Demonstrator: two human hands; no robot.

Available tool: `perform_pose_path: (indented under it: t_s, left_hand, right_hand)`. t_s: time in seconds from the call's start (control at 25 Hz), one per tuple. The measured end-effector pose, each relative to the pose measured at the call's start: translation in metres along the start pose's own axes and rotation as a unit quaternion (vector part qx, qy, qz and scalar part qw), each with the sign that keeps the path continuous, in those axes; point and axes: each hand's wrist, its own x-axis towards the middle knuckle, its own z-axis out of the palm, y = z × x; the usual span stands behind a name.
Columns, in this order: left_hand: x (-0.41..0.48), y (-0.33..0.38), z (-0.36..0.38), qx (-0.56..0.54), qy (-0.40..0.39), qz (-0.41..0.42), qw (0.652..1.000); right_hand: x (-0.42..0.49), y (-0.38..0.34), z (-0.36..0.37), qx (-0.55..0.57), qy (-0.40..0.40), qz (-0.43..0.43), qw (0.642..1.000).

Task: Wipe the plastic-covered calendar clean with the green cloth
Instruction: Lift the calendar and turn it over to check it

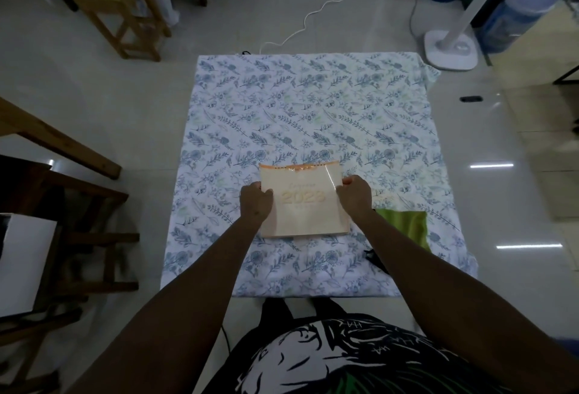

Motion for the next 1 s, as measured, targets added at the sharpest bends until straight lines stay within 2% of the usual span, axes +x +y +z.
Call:
perform_pose_path:
  t_s: [0.32,0.56,0.76,1.0]
  left_hand:
    - [-0.011,0.006,-0.002,-0.057,0.057,-0.030,0.996]
    - [-0.012,0.003,-0.010,-0.088,0.069,-0.048,0.993]
    - [-0.009,0.016,-0.013,-0.105,0.015,0.000,0.994]
    - [-0.012,0.075,-0.018,-0.189,-0.040,0.107,0.975]
  right_hand:
    - [-0.013,-0.001,0.003,0.029,0.047,0.014,0.998]
    - [-0.012,-0.001,-0.004,0.061,0.011,0.017,0.998]
    - [-0.011,-0.003,-0.020,0.119,-0.006,-0.002,0.993]
    - [-0.008,-0.005,-0.074,0.211,0.074,-0.107,0.969]
